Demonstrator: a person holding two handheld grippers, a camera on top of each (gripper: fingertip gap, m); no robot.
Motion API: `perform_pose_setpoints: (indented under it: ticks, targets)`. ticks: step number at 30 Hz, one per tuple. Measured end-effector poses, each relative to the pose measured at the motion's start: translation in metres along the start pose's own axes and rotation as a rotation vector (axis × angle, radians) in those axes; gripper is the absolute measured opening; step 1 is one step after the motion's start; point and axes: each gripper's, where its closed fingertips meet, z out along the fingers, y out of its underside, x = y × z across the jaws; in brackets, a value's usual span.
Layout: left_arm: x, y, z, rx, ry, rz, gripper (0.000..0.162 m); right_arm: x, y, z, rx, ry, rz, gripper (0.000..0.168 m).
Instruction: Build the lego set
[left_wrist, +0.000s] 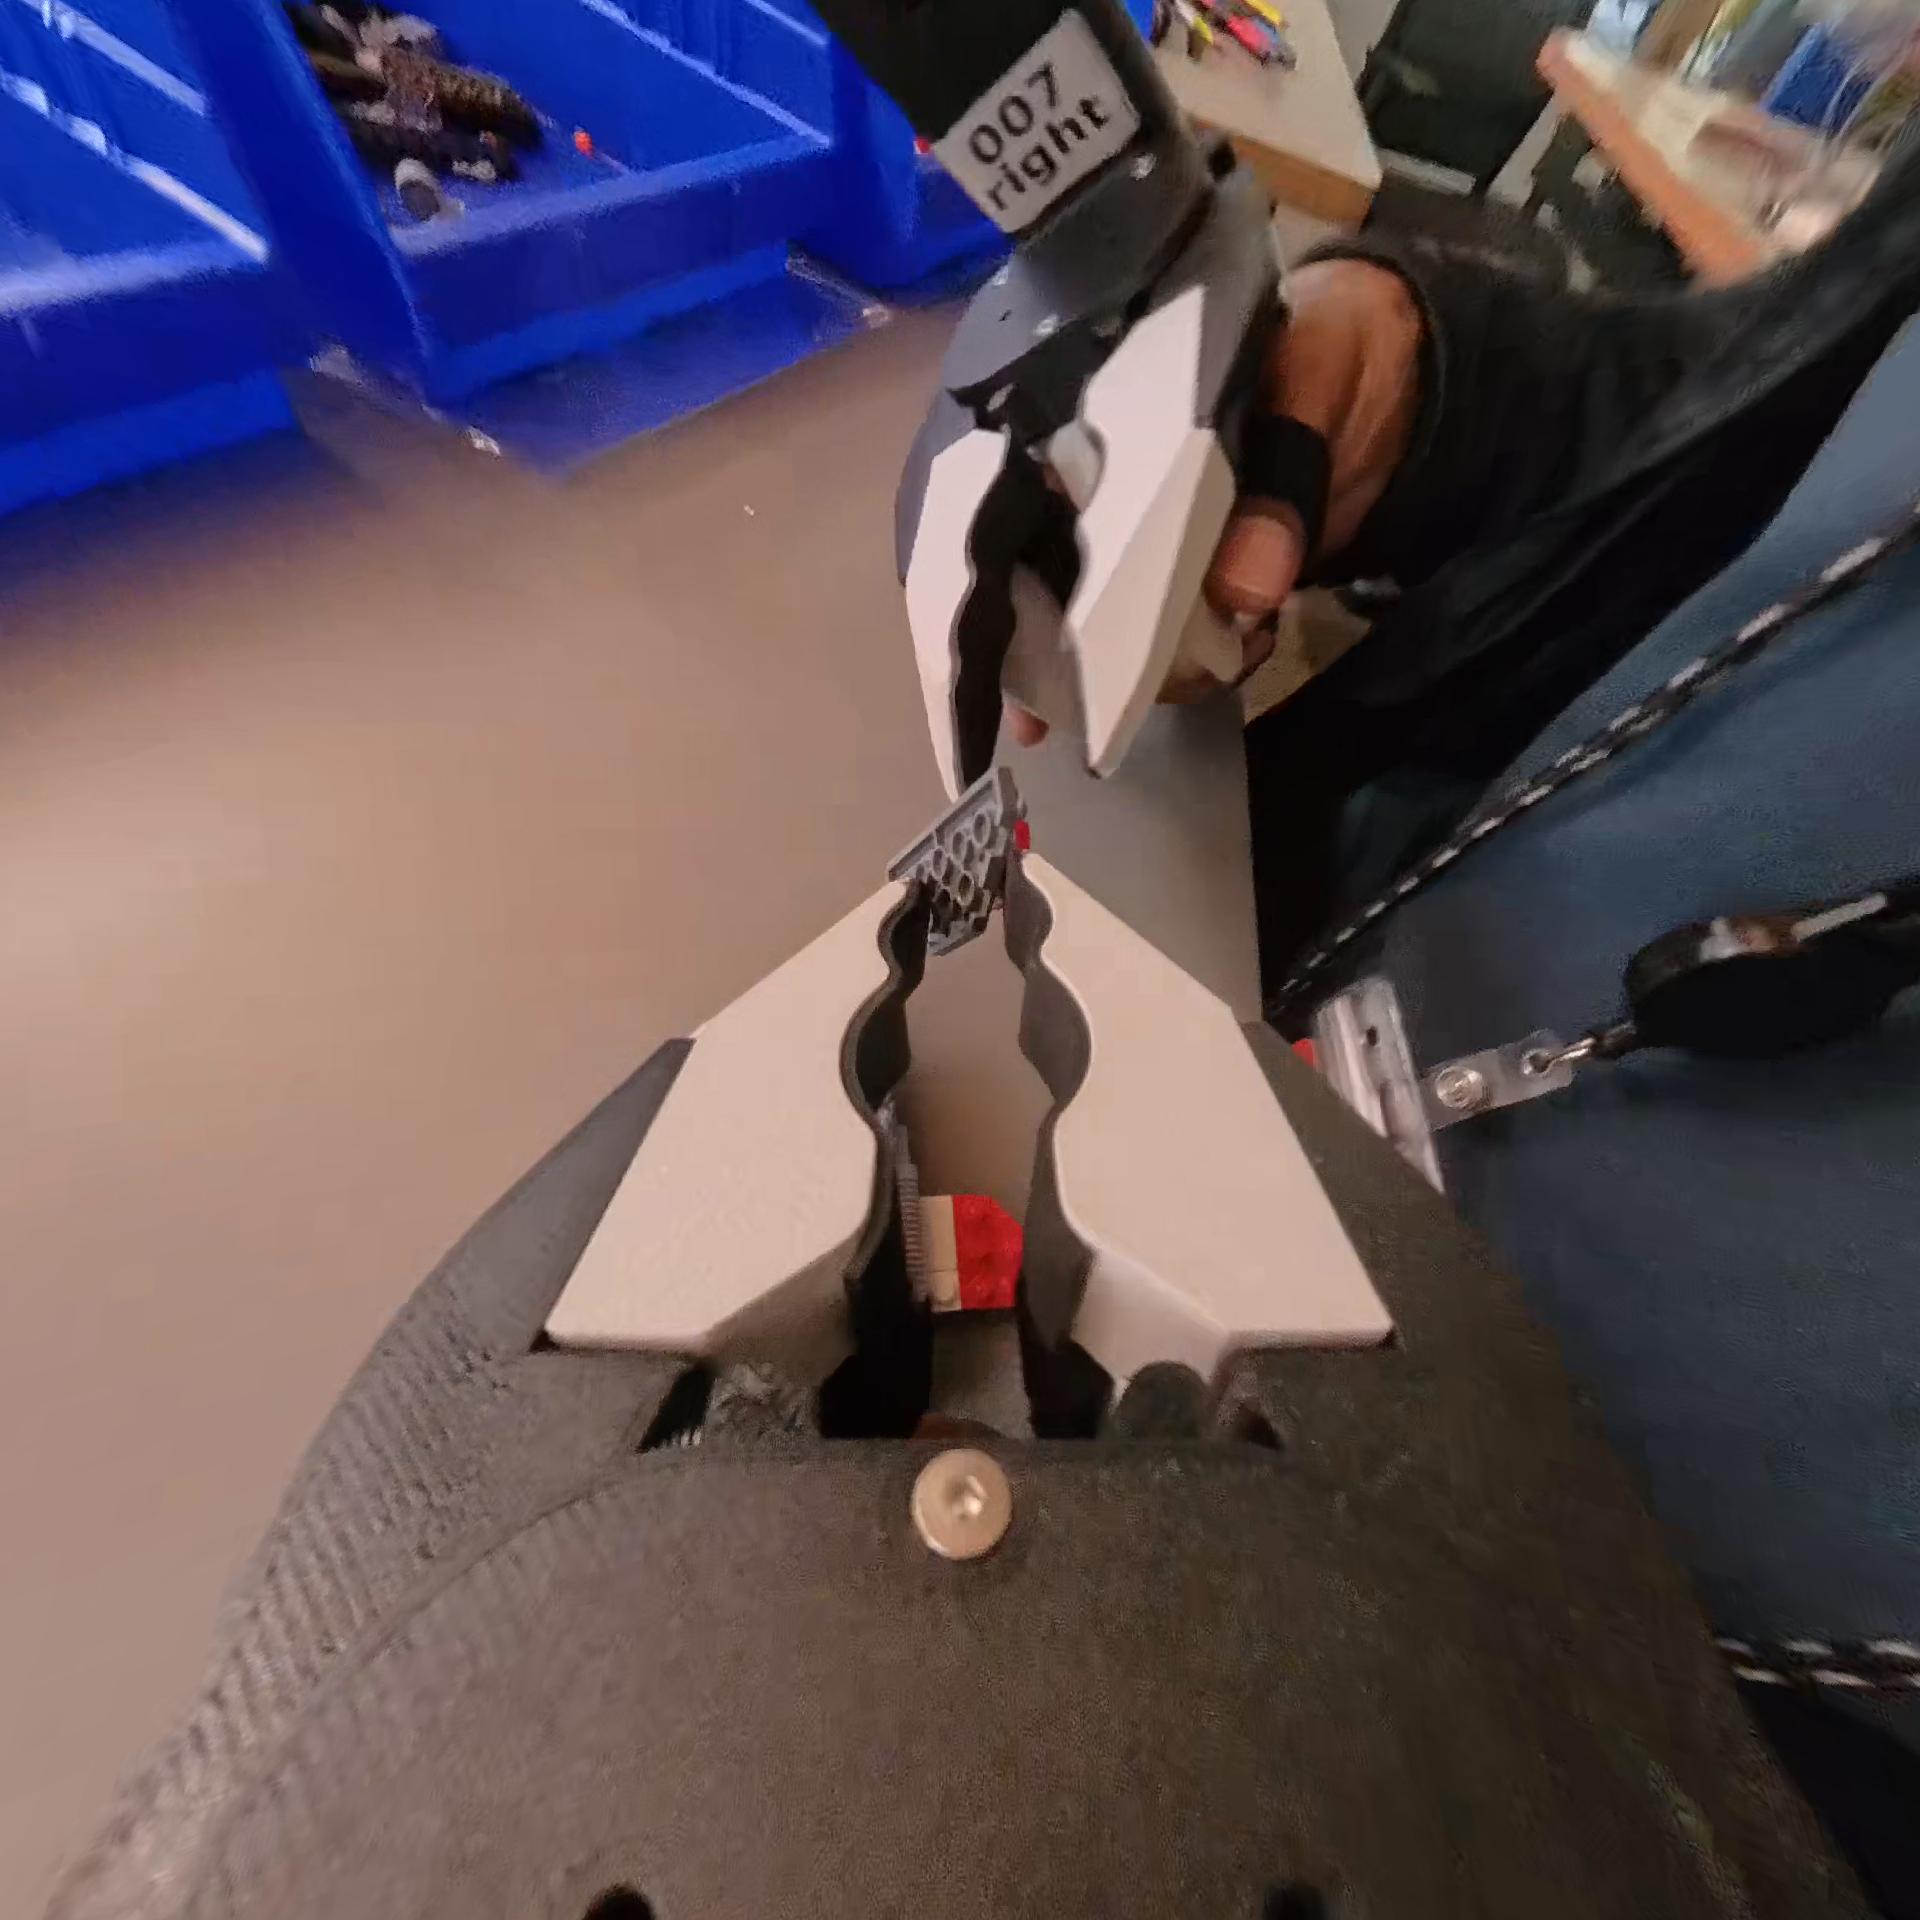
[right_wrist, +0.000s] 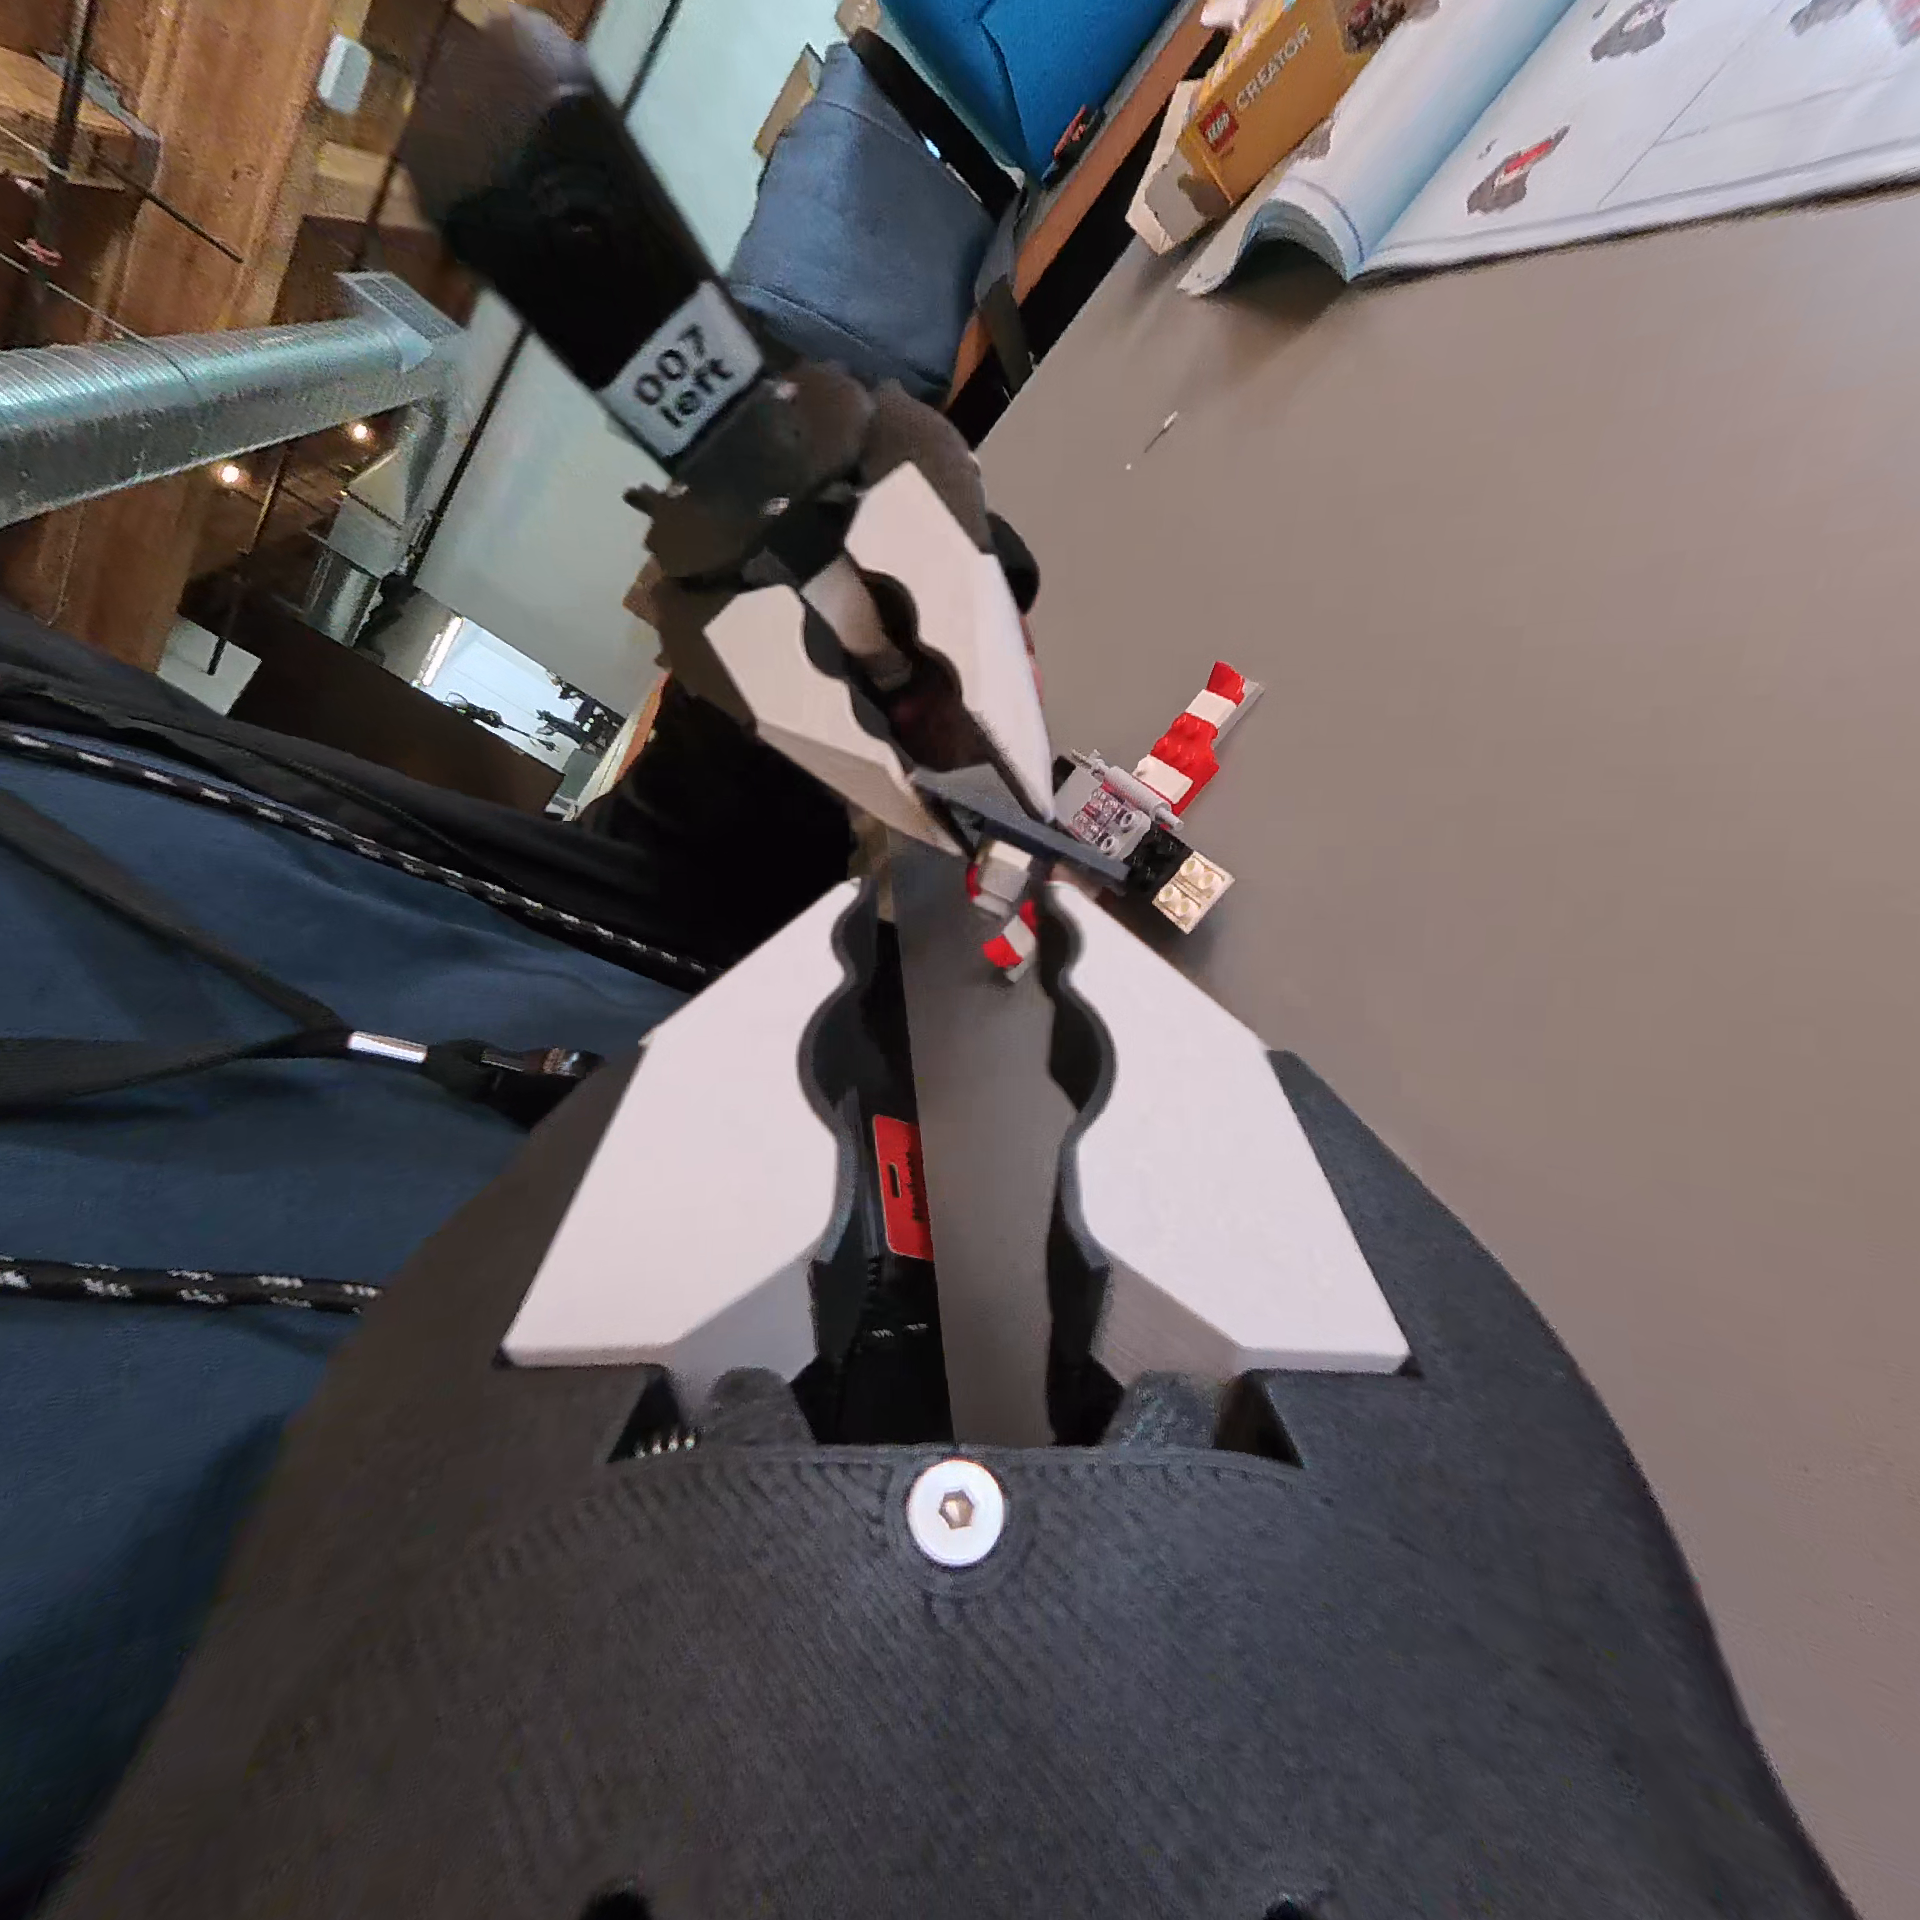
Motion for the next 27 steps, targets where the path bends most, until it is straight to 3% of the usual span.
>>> perform_pose_setpoints:
  ticks: [5,10,13,16,20,22,27]
  targets:
    - [0.001,-0.01,-0.007,0.1,0.151,-0.251,0.012,-0.001,-0.006,-0.003,0.005,0.027,-0.163,0.045]
    - [0.009,-0.022,-0.011,0.169,0.285,-0.363,0.01,-0.009,-0.007,0.006,-0.008,0.007,-0.258,0.046]
    - [0.014,-0.026,-0.01,0.183,0.332,-0.39,0.01,-0.016,-0.01,0.011,0.008,-0.023,-0.281,0.041]
    - [0.016,-0.029,-0.011,0.201,0.357,-0.407,0.01,-0.015,-0.009,0.012,-0.003,-0.022,-0.274,0.022]
    - [0.011,-0.028,-0.018,0.229,0.317,-0.356,0.028,-0.005,-0.007,0.009,-0.001,0.0,-0.188,0.021]
    - [0.001,-0.019,-0.021,0.193,0.22,-0.306,0.037,0.005,-0.006,0.006,0.0,0.042,-0.125,0.021]
    - [-0.018,0.031,-0.013,-0.132,-0.055,-0.058,0.044,0.029,0.0,0.007,-0.005,0.132,0.069,0.021]
